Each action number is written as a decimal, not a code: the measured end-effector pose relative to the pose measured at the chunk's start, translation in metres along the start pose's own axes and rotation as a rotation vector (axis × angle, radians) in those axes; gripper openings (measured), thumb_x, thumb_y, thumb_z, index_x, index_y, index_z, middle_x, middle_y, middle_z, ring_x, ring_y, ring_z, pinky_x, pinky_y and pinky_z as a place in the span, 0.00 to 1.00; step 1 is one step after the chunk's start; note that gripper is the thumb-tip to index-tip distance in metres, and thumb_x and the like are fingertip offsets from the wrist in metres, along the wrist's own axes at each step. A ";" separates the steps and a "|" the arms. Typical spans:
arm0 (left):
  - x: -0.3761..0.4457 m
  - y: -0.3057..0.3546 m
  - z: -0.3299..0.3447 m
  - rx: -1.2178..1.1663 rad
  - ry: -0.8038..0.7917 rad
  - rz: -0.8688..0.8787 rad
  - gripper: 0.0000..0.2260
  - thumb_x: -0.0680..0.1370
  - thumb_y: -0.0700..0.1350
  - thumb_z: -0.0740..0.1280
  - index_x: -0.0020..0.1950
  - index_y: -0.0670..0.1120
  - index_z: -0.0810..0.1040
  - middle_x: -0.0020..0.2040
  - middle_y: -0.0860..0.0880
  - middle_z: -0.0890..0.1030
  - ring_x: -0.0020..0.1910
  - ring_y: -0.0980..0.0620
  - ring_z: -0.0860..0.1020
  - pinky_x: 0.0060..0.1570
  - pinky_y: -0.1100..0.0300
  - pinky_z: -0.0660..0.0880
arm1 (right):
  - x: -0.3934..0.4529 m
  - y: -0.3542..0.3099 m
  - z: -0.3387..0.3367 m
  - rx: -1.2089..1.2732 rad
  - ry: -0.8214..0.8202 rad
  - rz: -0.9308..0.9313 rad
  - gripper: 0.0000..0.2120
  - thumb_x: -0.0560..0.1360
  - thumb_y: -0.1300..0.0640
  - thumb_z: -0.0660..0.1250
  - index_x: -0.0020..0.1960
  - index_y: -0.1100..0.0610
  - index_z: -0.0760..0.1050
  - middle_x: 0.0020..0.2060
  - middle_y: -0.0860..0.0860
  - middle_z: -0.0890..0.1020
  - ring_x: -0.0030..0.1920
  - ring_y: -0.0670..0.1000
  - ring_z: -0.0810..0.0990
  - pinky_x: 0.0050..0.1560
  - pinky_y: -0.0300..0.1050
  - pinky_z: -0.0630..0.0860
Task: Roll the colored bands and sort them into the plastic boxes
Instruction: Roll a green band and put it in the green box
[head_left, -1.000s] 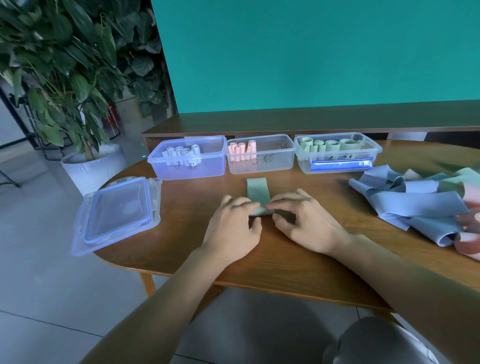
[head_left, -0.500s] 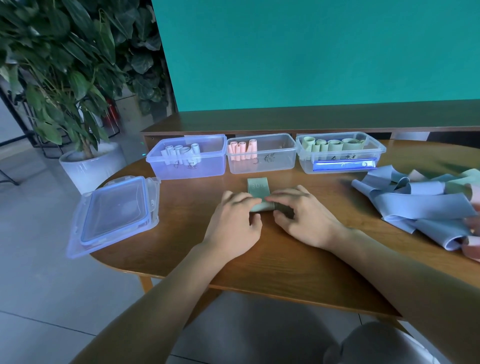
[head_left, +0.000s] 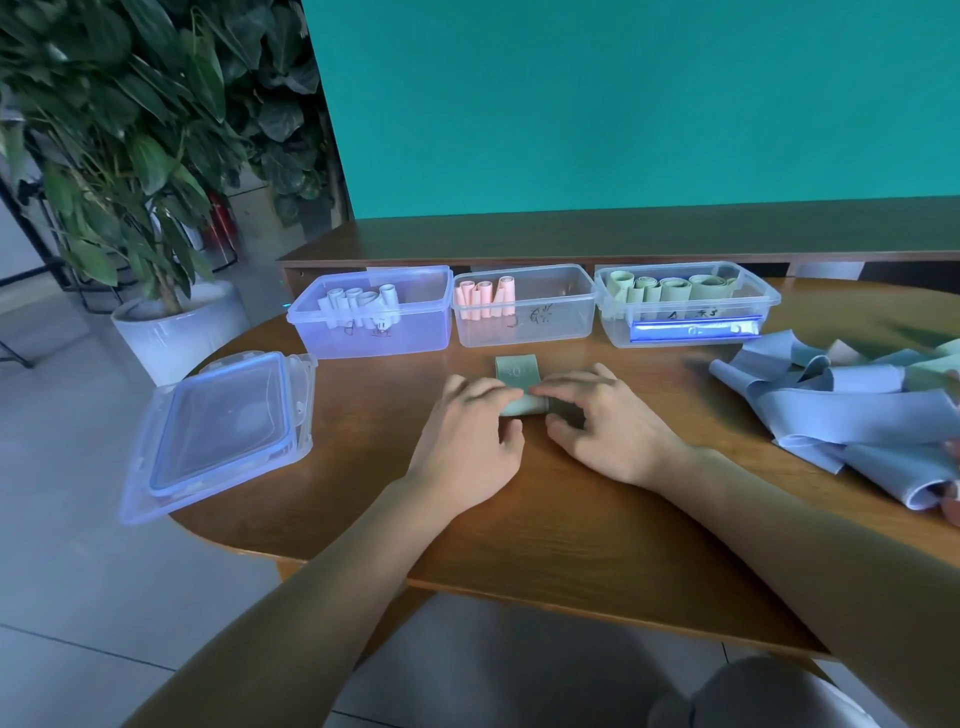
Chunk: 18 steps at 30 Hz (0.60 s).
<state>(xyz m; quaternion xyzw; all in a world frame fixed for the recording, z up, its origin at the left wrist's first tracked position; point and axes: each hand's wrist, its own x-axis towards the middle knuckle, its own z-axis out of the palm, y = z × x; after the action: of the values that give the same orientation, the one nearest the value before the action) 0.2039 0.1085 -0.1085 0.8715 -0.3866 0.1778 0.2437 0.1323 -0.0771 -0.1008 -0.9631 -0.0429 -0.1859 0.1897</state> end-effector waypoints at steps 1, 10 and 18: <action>0.002 -0.001 0.001 0.011 -0.015 -0.008 0.18 0.79 0.47 0.64 0.69 0.49 0.77 0.66 0.53 0.78 0.63 0.48 0.69 0.61 0.51 0.75 | 0.001 0.000 0.000 0.004 0.022 -0.014 0.20 0.78 0.54 0.64 0.70 0.50 0.76 0.67 0.47 0.78 0.62 0.51 0.71 0.64 0.54 0.73; 0.016 -0.005 0.005 0.008 0.036 0.012 0.17 0.78 0.45 0.66 0.67 0.45 0.79 0.62 0.49 0.81 0.62 0.47 0.70 0.62 0.50 0.74 | 0.010 0.007 0.003 0.026 0.027 0.002 0.20 0.78 0.55 0.65 0.70 0.49 0.76 0.67 0.46 0.78 0.64 0.52 0.71 0.66 0.56 0.71; 0.020 -0.006 0.006 -0.004 0.035 -0.002 0.17 0.78 0.45 0.66 0.67 0.48 0.79 0.63 0.52 0.80 0.61 0.48 0.70 0.62 0.53 0.73 | 0.019 0.008 0.003 0.004 0.007 0.014 0.22 0.78 0.55 0.63 0.72 0.50 0.74 0.68 0.47 0.77 0.65 0.52 0.70 0.66 0.56 0.72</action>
<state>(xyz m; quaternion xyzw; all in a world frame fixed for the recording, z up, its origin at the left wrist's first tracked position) 0.2216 0.0970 -0.1056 0.8683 -0.3817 0.1919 0.2521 0.1525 -0.0833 -0.0986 -0.9623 -0.0359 -0.1880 0.1933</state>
